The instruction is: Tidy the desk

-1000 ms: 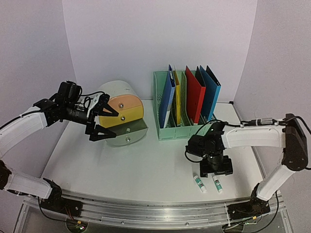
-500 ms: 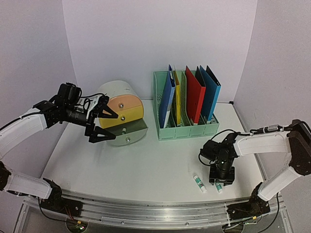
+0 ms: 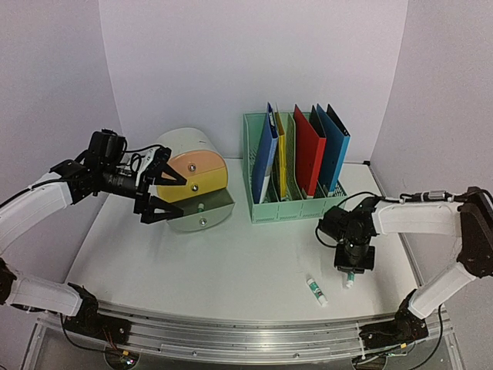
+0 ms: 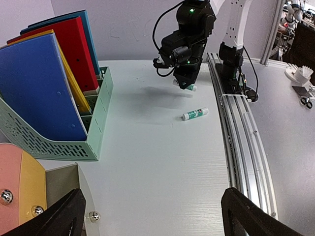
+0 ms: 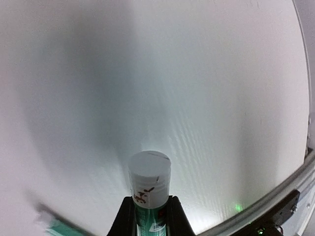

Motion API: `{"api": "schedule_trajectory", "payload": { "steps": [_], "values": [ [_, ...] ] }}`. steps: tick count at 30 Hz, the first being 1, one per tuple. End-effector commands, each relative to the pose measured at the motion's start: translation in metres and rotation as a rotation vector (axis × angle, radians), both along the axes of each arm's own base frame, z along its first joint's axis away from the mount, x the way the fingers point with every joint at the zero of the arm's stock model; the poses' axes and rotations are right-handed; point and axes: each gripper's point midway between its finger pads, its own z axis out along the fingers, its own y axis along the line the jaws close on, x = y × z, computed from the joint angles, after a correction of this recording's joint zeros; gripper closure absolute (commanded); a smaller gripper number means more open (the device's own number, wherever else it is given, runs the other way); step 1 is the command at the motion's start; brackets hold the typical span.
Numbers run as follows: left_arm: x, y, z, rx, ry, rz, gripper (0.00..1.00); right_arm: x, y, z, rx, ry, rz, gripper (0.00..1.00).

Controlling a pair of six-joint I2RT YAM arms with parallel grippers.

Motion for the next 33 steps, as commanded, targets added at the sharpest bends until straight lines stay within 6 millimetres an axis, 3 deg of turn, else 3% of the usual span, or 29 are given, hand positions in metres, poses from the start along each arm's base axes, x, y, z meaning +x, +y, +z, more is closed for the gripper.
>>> {"api": "schedule_trajectory", "payload": {
  "steps": [1,3,4,6,8,10,14,15,18,21,31,33],
  "values": [
    [-0.011,-0.001,0.053,-0.162,-0.002,0.006,0.08,0.075,0.049,0.107,0.159,-0.371,0.109,1.00],
    [-0.015,-0.001,0.064,-0.218,0.065,0.018,0.12,0.093,0.104,0.173,0.343,-0.588,0.242,1.00],
    [-0.016,-0.001,0.066,-0.234,0.103,0.021,0.16,0.093,0.142,0.213,0.464,-0.719,0.327,1.00],
    [-0.016,-0.003,0.070,-0.253,0.183,0.030,0.20,0.080,0.193,0.274,0.633,-0.914,0.466,1.00],
    [-0.015,-0.005,0.071,-0.259,0.256,0.030,0.22,0.070,0.233,0.320,0.809,-1.058,0.525,1.00],
    [-0.015,-0.008,0.073,-0.261,0.302,0.014,0.21,0.061,0.269,0.352,0.922,-1.151,0.587,1.00],
    [-0.015,-0.015,0.078,-0.257,0.377,-0.044,0.13,0.048,0.339,0.382,1.017,-1.210,0.734,1.00],
    [-0.017,-0.017,0.081,-0.256,0.401,-0.072,0.12,0.047,0.354,0.379,1.027,-1.196,0.770,1.00],
    [-0.021,-0.019,0.093,-0.268,0.417,-0.116,0.12,0.044,0.379,0.384,1.074,-1.184,0.808,1.00],
    [-0.025,-0.018,0.095,-0.275,0.403,-0.133,0.15,0.043,0.389,0.387,1.109,-1.183,0.811,1.00],
    [-0.021,-0.020,0.099,-0.291,0.406,-0.140,0.59,0.036,0.413,0.381,1.154,-1.162,0.849,1.00],
    [-0.019,-0.020,0.103,-0.297,0.393,-0.129,0.76,0.036,0.414,0.380,1.151,-1.161,0.856,1.00]
  ]
}}
